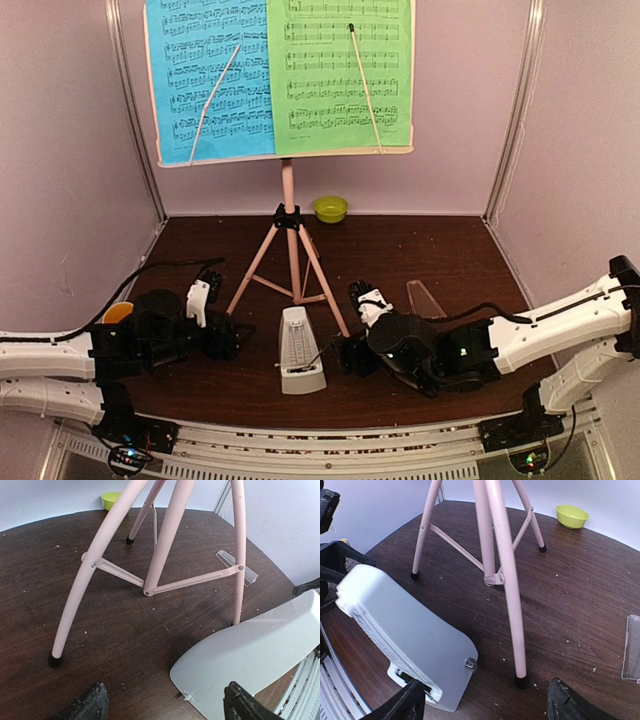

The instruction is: Set up the instrument practice props

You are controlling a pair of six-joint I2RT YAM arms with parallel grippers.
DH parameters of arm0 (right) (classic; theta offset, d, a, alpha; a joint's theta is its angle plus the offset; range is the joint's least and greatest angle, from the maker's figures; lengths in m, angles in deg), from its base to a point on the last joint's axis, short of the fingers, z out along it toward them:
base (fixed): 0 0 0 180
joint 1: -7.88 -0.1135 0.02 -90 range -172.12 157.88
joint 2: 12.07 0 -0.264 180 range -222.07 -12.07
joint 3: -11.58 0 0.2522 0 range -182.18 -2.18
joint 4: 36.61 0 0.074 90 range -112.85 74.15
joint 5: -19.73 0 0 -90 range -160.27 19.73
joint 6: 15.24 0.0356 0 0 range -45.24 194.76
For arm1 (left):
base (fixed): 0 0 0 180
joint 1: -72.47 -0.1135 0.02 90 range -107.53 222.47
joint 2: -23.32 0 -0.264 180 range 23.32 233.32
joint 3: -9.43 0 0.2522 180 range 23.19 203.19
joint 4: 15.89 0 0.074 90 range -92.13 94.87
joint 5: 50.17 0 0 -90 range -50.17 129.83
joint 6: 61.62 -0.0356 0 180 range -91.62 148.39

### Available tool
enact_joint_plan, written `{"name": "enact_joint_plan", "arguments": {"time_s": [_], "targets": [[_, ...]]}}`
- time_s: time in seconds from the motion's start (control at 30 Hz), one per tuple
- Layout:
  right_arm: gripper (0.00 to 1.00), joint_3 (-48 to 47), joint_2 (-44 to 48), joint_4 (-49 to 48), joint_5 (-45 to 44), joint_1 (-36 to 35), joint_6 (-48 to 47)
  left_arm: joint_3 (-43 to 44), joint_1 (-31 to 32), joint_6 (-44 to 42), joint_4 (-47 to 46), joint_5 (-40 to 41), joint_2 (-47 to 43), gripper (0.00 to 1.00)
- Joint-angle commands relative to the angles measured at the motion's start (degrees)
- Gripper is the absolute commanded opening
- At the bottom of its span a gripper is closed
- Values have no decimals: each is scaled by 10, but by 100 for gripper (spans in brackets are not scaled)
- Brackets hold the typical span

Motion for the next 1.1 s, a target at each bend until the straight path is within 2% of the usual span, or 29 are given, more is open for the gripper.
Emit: {"name": "enact_joint_plan", "arguments": {"time_s": [0.0, 0.33, 0.4, 0.57, 0.83, 0.9, 1.07], "targets": [[86, 49, 40, 30, -36, 11, 40, 0, -11, -3, 6, 7, -13, 82], [95, 111, 135, 49, 4, 66, 57, -3, -59, -2, 19, -35, -42, 85], [99, 120, 166, 58, 13, 78, 56, 3, -73, -6, 34, -44, -54, 85], [100, 126, 259, 77, 28, 102, 26, 26, -109, -20, 70, -68, -84, 88], [100, 116, 377, 104, 125, 223, -28, 135, -172, -62, 172, -105, -87, 92], [100, 101, 392, 119, 153, 258, -40, 173, -175, -75, 213, -115, -72, 97], [100, 82, 420, 136, 218, 306, -61, 238, -175, -68, 277, -120, -55, 98]]}}
